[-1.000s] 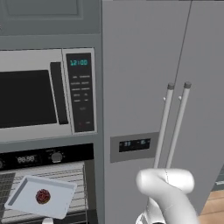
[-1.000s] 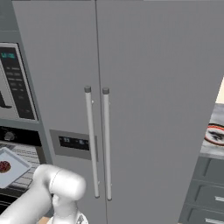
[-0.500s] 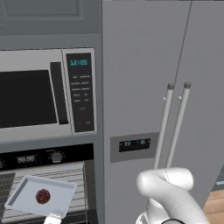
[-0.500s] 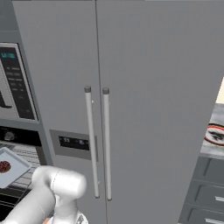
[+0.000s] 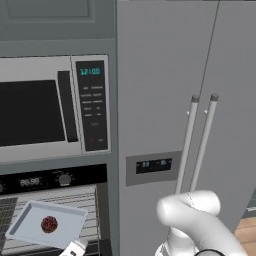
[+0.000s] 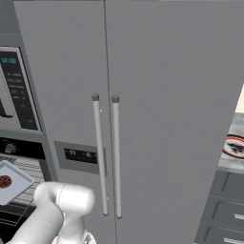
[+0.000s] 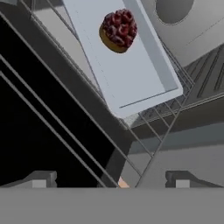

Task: Take the baked cake out of the oven and place it on the plate for cooling. Then close the oven door.

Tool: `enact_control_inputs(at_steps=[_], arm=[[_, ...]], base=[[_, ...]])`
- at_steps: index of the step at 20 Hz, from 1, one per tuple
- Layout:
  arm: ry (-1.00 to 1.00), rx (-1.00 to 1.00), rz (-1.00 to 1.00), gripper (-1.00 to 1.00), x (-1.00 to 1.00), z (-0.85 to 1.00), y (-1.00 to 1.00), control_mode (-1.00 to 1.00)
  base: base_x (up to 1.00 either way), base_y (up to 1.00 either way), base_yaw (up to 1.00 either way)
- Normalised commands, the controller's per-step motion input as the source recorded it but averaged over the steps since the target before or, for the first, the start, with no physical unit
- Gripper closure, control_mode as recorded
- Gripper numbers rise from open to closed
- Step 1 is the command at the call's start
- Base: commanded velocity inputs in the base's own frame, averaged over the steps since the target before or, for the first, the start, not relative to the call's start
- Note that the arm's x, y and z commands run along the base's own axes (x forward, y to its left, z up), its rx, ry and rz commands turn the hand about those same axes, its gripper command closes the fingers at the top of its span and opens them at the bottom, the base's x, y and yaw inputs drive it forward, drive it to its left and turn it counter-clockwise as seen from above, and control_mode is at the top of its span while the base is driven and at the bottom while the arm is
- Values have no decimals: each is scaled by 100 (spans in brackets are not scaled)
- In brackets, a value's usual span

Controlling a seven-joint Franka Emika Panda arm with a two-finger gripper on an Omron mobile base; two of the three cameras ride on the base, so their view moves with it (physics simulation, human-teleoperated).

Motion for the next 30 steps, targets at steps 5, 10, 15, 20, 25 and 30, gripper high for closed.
enact_control_inputs(at_steps=[5,10,15,20,25,30], arm=[[0,14,-17,-100,25,10,-42,-100],[0,13,-13,-100,44,18,-30,-100],[0,12,-7,-100,53,3,-15,-100],[0,8,0,-100,58,0,0,-100],[0,7,0,-100,53,0,0,-100],[3,5,1,-100,29,-13,20,-100]], base=[[0,0,0],[0,0,0],[0,0,0],[0,0,0],[0,0,0],[0,0,0]])
